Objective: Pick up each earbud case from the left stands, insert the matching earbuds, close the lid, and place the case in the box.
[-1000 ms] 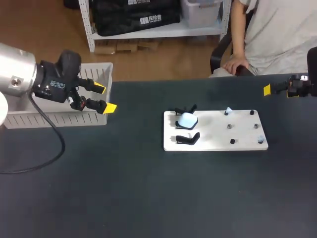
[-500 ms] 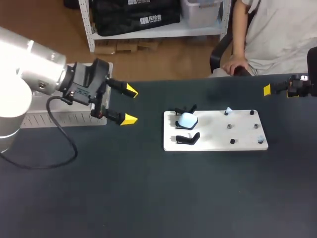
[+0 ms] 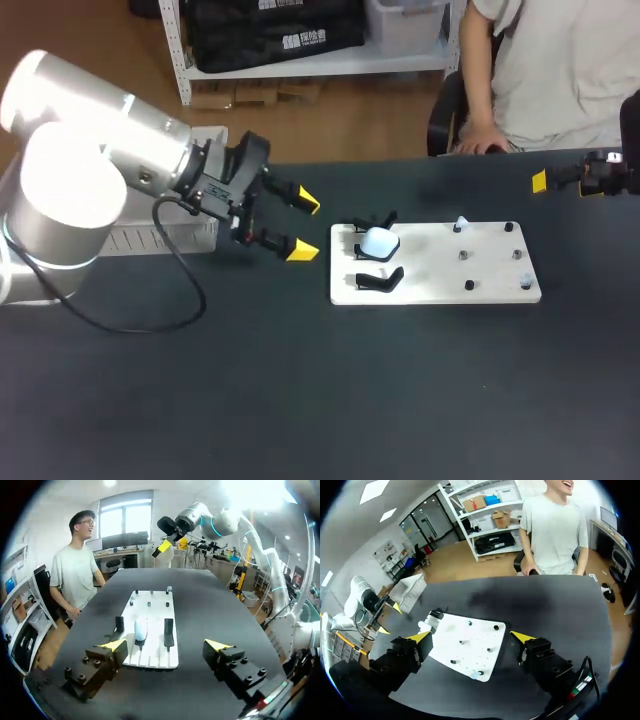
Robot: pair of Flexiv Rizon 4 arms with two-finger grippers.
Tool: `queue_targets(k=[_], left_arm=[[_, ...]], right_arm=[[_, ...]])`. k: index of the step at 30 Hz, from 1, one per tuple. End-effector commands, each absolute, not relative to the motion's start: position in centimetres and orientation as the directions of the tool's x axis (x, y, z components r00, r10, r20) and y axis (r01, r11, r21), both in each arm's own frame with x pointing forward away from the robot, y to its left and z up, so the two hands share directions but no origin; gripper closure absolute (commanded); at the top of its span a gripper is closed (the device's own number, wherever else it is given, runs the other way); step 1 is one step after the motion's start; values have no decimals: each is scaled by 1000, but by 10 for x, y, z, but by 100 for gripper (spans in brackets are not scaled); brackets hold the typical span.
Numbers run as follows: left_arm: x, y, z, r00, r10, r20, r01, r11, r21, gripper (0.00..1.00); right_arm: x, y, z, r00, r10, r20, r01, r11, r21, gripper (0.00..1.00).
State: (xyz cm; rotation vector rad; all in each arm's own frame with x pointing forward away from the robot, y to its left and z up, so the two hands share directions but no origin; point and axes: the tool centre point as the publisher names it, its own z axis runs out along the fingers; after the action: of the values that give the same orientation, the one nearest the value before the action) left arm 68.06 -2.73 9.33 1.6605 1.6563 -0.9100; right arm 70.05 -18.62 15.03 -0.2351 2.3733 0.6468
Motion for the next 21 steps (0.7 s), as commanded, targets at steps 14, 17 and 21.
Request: queue_targets(k=[14, 17, 21], left_arm=[[705, -58, 54, -94, 546, -833, 990, -33, -134, 0], [706, -61, 52, -92, 536, -839, 989, -49, -140, 5], [707, -65, 48, -83, 525, -847, 987, -72, -141, 19]], right_arm=[[701, -187, 150, -767, -1, -642, -327, 861, 390, 0], [701, -187, 150, -767, -1, -642, -327, 861, 390, 0], [701, -187, 150, -767, -1, -642, -327, 861, 390, 0]])
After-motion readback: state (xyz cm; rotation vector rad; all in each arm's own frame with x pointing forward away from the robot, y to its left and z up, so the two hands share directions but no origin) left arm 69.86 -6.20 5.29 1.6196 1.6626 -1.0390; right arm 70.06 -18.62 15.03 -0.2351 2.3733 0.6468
